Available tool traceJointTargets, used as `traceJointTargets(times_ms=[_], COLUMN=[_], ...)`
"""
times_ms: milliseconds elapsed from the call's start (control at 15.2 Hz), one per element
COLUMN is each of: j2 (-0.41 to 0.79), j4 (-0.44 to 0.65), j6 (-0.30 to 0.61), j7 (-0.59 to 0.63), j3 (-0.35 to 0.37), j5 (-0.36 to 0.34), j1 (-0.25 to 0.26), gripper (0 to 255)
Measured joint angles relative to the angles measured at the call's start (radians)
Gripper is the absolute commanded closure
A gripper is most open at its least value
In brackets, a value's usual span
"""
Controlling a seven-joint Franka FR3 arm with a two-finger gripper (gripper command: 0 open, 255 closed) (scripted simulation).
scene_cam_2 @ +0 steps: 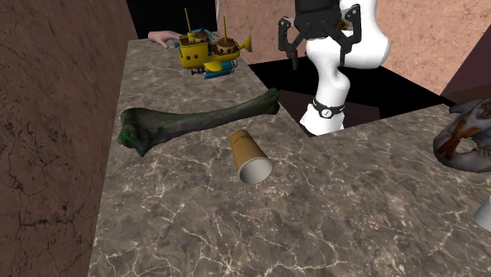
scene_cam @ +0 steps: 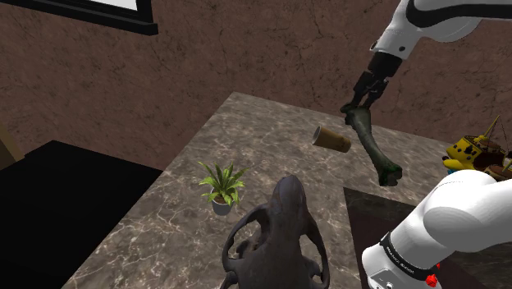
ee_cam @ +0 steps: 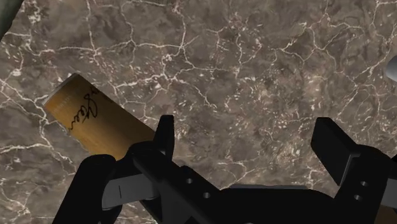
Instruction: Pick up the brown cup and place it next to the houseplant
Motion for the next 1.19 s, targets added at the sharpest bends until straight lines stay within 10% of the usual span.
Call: traceJointTargets(times_ms=[528,1188], j2=[0.272,0.824], j4=[0.106,0.382], j6=[-0.011,-0.077], j7=[-0.401,-0.943], j3=[-0.256,-0.428], j5=[-0.009,0.155], j1=[0.032,0.007], gripper=[0,0])
